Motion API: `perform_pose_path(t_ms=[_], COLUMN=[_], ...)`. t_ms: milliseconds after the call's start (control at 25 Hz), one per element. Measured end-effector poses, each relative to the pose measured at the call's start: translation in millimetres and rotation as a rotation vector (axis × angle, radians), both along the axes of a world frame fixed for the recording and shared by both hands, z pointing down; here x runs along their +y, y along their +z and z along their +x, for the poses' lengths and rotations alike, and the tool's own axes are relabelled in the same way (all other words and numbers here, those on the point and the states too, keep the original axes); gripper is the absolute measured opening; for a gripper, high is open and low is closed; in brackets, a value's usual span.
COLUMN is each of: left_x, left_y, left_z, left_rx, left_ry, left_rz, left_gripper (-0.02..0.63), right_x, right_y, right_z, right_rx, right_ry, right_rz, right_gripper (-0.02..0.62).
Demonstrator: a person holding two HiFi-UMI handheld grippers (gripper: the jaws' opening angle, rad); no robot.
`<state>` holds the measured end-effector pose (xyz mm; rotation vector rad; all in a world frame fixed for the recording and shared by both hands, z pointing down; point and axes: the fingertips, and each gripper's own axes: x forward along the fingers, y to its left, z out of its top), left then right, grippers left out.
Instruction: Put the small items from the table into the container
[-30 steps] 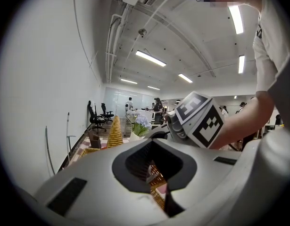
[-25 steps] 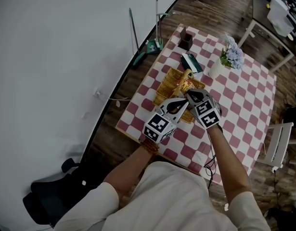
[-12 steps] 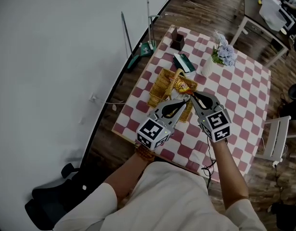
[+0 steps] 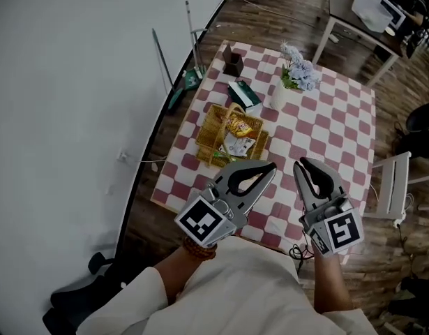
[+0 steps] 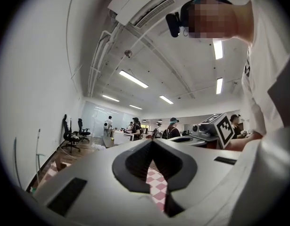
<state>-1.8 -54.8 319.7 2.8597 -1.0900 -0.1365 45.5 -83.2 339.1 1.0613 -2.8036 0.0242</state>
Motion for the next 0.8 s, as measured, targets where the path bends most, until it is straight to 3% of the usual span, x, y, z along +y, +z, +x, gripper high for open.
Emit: perform_pose_path(t_ms=[360, 520, 800], left_x=[35, 43, 47], left_y=[-30, -37, -38], left_z=[48, 63, 78], left_rx=[-0.089, -0.082, -0.084], left_ry=[0.135, 0.167, 0.196], left_rz=[0.116, 0.151, 0.161], left_gripper=[0.028, 0.028, 0.028], right_x=[44, 53, 56], right_y=[-48, -53, -51], right_z=[54, 69, 81], right_rx=[-0.063, -0.083, -0.083], right_ry=[0.108, 0.142, 0.157], right_rz=[0.068, 0.074, 0.069], right_gripper=[0.054, 0.021, 0.020])
